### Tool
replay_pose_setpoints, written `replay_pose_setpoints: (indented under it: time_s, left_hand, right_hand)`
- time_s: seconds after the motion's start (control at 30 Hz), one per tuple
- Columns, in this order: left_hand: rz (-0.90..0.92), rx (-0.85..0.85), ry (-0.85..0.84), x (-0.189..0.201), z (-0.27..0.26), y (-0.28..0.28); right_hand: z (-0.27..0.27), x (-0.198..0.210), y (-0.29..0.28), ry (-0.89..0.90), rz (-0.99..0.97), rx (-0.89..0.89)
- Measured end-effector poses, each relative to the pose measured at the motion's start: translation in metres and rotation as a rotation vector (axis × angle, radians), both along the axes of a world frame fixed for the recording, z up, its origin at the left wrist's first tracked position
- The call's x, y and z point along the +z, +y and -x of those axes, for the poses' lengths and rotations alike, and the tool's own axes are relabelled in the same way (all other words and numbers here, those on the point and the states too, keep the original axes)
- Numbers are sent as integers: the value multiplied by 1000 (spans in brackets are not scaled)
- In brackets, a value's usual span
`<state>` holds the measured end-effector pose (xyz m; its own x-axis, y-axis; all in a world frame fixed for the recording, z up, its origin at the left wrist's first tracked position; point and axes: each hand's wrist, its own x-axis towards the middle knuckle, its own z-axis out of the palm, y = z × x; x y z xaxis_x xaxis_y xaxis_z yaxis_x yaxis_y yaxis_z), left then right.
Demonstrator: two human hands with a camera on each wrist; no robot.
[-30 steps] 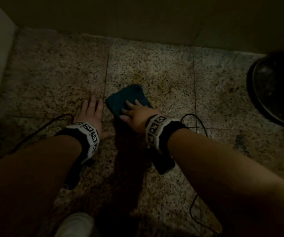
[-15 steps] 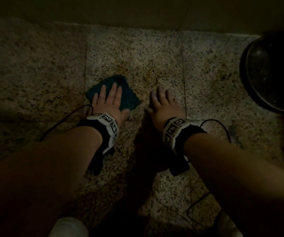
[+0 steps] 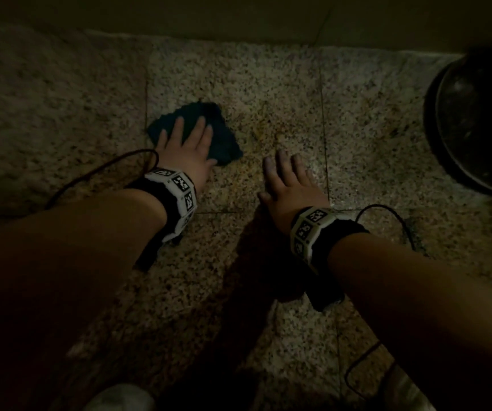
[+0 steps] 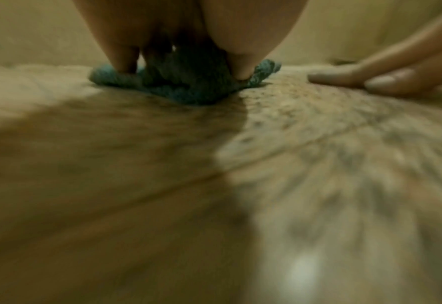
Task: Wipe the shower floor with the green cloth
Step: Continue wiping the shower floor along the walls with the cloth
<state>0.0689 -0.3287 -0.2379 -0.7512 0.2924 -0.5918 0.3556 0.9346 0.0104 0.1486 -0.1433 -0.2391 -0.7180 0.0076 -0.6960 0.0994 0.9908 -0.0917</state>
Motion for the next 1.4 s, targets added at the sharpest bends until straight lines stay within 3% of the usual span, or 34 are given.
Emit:
replay_pose_setpoints:
  time_s: [0.17, 0.37, 0.6, 0.8, 0.93, 1.2, 1.4]
  left_hand:
    - [140, -178, -60, 6, -32, -40]
    - [156, -199, -135, 10, -74, -73]
    - [94, -208, -120, 1, -56, -79]
    - [-1, -33, -52, -1, -4, -58]
    - [-23, -5, -59, -4, 15, -50]
    - [-26, -39, -56, 0, 9, -54]
    - [11, -92, -81, -1, -33, -85]
  right_hand:
    - [8, 12, -8, -75, -35, -24]
    - [32, 37, -35, -165, -136, 35]
    - [39, 22, -61, -167, -86, 21]
    - [36, 14, -52, -179, -31, 4]
    - [37, 15, -51, -184, -15, 2]
    - [37, 20, -54, -195, -28, -7]
    - [39, 24, -71, -191, -124, -33]
